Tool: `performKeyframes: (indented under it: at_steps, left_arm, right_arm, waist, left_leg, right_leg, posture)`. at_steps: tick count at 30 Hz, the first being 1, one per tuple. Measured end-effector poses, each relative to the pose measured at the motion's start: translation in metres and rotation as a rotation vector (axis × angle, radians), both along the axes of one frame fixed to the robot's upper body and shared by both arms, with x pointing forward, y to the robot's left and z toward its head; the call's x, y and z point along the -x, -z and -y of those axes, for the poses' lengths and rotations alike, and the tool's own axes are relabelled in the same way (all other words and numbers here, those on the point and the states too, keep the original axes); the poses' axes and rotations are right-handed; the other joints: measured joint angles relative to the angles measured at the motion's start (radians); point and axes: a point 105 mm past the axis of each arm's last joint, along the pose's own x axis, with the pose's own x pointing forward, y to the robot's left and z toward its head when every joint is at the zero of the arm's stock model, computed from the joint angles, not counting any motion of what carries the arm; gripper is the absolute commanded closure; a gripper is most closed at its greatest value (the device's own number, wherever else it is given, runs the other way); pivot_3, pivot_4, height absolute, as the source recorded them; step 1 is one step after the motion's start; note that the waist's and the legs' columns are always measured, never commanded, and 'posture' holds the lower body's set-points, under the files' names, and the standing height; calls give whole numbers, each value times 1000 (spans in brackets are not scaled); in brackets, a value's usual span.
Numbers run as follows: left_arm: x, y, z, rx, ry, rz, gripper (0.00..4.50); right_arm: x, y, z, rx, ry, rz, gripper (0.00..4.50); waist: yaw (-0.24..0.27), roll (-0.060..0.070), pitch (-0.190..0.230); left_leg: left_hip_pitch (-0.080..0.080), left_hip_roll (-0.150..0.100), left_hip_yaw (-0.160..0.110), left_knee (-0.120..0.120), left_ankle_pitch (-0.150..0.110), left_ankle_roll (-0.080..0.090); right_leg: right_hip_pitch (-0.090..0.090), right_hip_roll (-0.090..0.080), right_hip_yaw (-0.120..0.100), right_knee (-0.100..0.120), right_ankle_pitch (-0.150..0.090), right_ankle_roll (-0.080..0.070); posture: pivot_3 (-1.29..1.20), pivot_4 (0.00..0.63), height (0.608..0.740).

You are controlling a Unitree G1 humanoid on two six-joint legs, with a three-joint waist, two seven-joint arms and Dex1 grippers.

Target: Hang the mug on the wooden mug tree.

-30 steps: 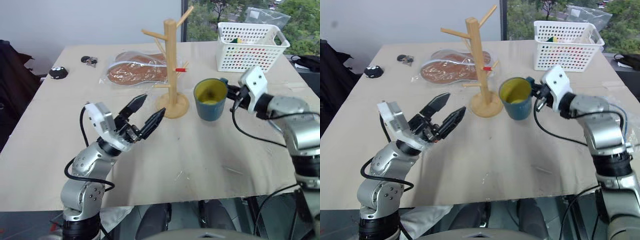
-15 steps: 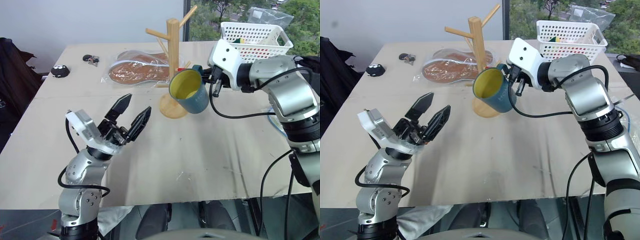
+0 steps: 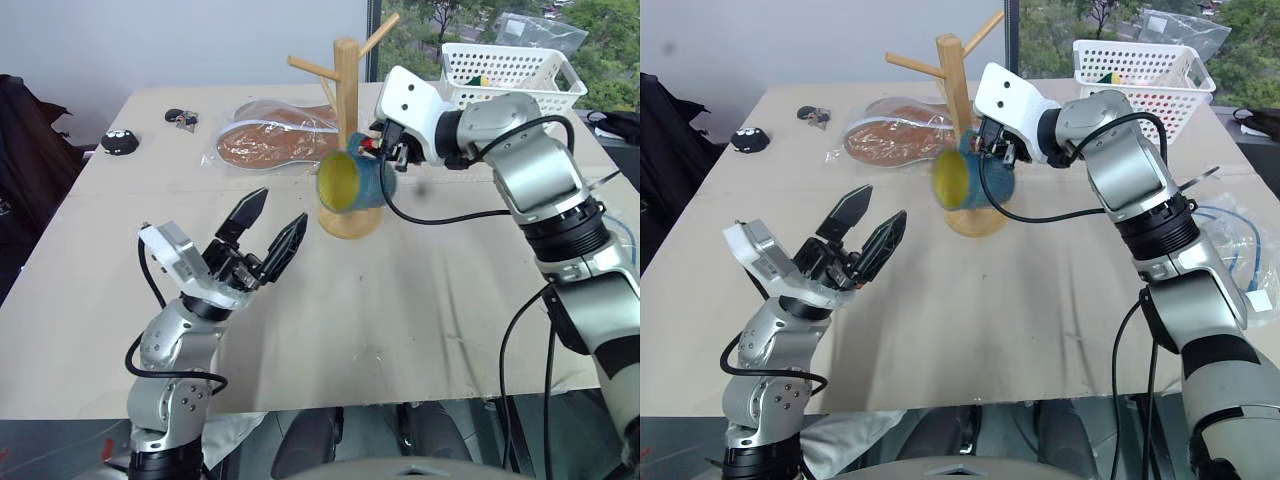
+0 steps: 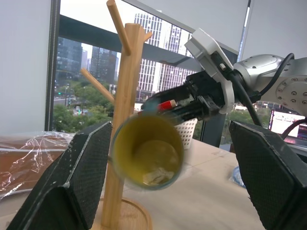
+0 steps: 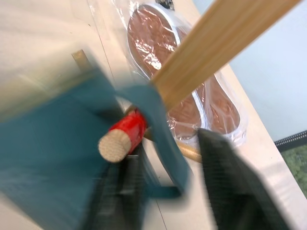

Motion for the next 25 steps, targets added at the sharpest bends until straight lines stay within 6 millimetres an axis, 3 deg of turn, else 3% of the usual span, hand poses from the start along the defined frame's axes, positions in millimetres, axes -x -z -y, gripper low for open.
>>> performKeyframes:
  at_steps: [2,3,5,7,9,12,14,19,25]
  left_arm:
    - [1,3,-1,-9,-3,-13,509]
    - [1,4,-1,-10,-4,-18,509]
    - [2,13,-2,-42,1,-67,509]
    - [2,30,-4,-111,-21,-149,509]
    - [2,56,-7,-253,-65,-261,509]
    - [9,85,-10,-362,-83,-384,509]
    - [19,105,-13,-412,-75,-481,509]
    - [23,120,-15,-492,-111,-537,509]
    - [31,130,-12,-551,-102,-540,509]
  right_arm:
    - [-2,-4,6,-24,27,0,398]
    - [-3,-6,9,-29,37,4,174]
    - [-1,-8,28,-83,83,-18,174]
    - [4,6,60,-134,154,-71,174]
    - [12,46,102,-127,286,-158,174]
    - [33,98,136,-149,361,-237,174]
    - [58,125,144,-252,322,-283,174]
    - [108,152,147,-489,238,-426,36]
    - [135,182,154,-646,227,-465,36]
  waist:
    - [-1,0,0]
    - [-1,0,0]
    - [4,0,0]
    - [14,-1,0]
    - [21,0,0]
    - [20,0,0]
    - [14,1,1]
    - [1,3,2]
    - [-1,0,0]
  left_leg:
    - [0,0,0,0,0,0]
    - [0,0,0,-1,0,0]
    - [-1,0,-2,-1,0,0]
    - [-2,0,-2,-1,0,1]
    - [-2,-1,0,-1,-1,2]
    - [-1,1,1,-3,-1,2]
    - [0,1,2,-7,-2,2]
    - [6,1,3,-9,-2,5]
    - [9,2,4,-7,-2,5]
  right_leg:
    - [-1,0,0,0,0,0]
    - [-1,0,0,0,0,0]
    - [0,0,-2,0,0,0]
    - [0,0,-2,-2,0,0]
    - [0,-1,-1,-3,0,0]
    - [-1,0,0,-3,0,0]
    - [-1,0,2,-3,0,0]
    - [2,0,3,-1,0,0]
    - [6,1,3,-1,-1,0]
  posture:
    - [0,150,740]
    - [0,150,740]
    - [0,150,740]
    - [0,150,740]
    - [0,150,740]
    - [0,150,740]
    - [0,150,740]
    - [0,150,740]
    - [0,150,740]
